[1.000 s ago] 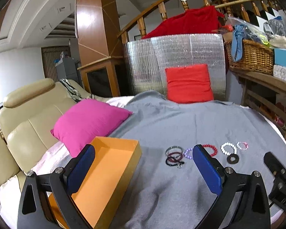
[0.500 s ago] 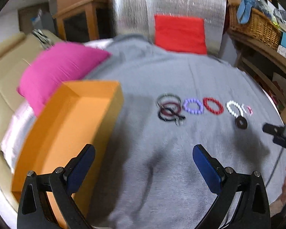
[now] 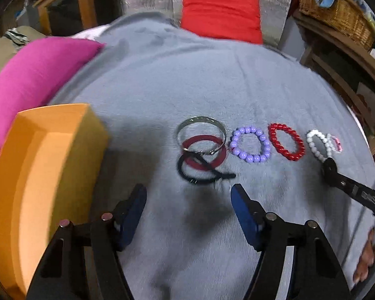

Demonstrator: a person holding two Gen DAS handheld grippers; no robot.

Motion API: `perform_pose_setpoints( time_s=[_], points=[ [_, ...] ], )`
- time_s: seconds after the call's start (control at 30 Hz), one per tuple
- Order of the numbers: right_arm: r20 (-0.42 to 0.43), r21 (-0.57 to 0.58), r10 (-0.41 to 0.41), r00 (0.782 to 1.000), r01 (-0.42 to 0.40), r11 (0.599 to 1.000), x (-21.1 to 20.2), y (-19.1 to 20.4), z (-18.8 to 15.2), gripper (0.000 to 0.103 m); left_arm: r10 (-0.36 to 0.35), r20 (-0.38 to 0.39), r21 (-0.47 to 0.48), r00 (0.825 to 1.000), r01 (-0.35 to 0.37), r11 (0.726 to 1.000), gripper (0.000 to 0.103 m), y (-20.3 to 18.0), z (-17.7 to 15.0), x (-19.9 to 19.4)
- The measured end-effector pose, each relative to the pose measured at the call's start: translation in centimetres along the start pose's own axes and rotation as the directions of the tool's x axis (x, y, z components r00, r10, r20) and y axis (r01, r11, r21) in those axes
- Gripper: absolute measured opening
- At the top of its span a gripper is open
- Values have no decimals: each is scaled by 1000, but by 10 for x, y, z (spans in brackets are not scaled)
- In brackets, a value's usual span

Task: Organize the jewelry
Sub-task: 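Grasp the black rubber ring with the right gripper while the left gripper grasps the black strap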

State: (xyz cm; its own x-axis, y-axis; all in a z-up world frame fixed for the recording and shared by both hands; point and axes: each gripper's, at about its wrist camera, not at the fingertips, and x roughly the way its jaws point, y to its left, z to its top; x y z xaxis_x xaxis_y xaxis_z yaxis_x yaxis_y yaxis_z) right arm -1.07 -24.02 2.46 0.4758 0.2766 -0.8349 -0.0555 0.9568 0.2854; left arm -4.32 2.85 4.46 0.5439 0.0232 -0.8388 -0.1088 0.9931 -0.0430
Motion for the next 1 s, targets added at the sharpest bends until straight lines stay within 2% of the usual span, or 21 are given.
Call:
perform_pose_setpoints(
  time_s=[0.03,0.1,0.17,0.23,0.33,0.43,0.6,0.73,0.8,0.87,0.93,0.97,1.0],
  points=[
    [3,3,16,1000,-16,1000,-2,0,-1,30,-1,-15,-2,1000,1,1000,71,-1,3,8],
    [14,-4,29,999,-29,1000,-5,2,-1,29,-13,-30,-13,999,13,1000,70,-1,7,20],
    [23,-7,40,999,-40,999,-9,2,-2,29,-49,-22,-29,999,48,998,56,-1,8,24],
    [27,-9,52,998,-52,999,-12,3,-2,29,-85,-34,-43,996,83,996,29,-2,7,27],
    [41,-6,75,996,-74,997,-15,6,0,29,-114,-9,-37,993,114,993,8,-3,5,26],
    [50,-4,109,993,-109,994,-16,9,2,29,-149,50,-36,988,151,988,6,0,-4,11],
    [88,-27,178,980,-176,984,-26,18,0,29,-166,134,-4,977,168,986,4,1,-13,-27],
    [109,-49,206,972,-202,978,-30,29,-3,29,-159,191,23,969,157,987,4,3,-18,-58],
    [113,-61,208,972,-202,978,-30,37,-4,29,-141,187,18,972,140,990,4,11,-13,-59],
    [117,-58,204,972,-198,978,-28,41,-5,29,-117,140,-13,983,119,993,14,13,-4,-46],
    [113,-49,206,972,-201,978,-27,41,-6,29,-97,104,-24,990,100,995,65,12,-1,-29],
    [114,-43,209,971,-206,978,-28,41,-7,29,-84,100,-21,991,86,996,72,12,-1,-25],
    [114,-43,209,971,-205,978,-28,41,-8,29,-65,97,-12,993,67,998,73,10,0,-17]
  ],
)
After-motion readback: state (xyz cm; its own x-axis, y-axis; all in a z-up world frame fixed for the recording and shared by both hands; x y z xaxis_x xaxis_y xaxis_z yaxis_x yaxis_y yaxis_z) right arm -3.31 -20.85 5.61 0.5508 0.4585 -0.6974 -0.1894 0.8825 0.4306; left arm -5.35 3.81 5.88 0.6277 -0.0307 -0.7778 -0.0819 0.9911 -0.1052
